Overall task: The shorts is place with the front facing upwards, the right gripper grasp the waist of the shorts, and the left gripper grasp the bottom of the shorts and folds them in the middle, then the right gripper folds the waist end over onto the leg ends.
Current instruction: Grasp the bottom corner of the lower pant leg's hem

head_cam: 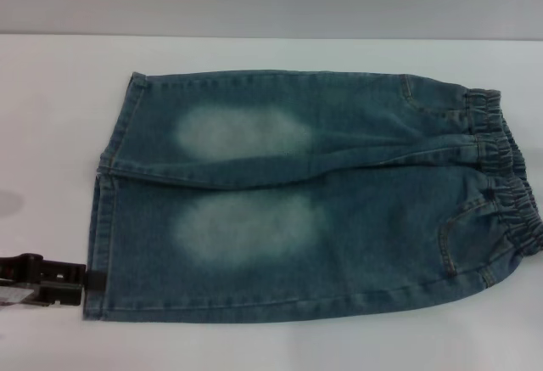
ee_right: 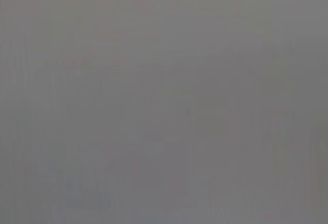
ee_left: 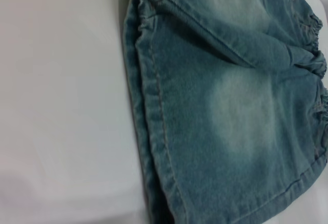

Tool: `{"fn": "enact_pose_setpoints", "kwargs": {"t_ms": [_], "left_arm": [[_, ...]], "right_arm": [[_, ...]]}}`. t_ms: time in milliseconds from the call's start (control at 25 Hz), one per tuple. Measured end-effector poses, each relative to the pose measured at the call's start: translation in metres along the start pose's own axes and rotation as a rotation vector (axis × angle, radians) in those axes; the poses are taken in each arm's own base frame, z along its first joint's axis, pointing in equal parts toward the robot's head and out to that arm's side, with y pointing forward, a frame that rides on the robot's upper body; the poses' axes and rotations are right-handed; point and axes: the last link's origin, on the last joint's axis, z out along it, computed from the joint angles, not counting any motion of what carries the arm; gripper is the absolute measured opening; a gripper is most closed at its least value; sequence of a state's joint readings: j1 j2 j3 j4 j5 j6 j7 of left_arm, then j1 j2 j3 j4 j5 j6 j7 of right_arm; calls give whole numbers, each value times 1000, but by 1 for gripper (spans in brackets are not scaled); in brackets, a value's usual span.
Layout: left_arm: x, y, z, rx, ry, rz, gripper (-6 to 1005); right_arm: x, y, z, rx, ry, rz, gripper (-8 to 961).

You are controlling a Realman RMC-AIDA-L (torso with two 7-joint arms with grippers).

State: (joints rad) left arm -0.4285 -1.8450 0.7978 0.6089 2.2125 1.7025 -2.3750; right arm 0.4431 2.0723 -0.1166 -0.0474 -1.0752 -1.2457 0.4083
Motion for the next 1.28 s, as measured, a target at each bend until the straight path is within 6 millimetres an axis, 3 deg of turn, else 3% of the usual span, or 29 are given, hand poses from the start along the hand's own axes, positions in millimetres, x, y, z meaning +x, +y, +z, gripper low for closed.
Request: {"fn": "enact_pose_setpoints", "kwargs": {"t_ms": [1280], "left_arm": [[-1,-1,2,7,-2,-4,723]], "right_arm": [[-3,4,6,-14,-11,-1,539]]}}
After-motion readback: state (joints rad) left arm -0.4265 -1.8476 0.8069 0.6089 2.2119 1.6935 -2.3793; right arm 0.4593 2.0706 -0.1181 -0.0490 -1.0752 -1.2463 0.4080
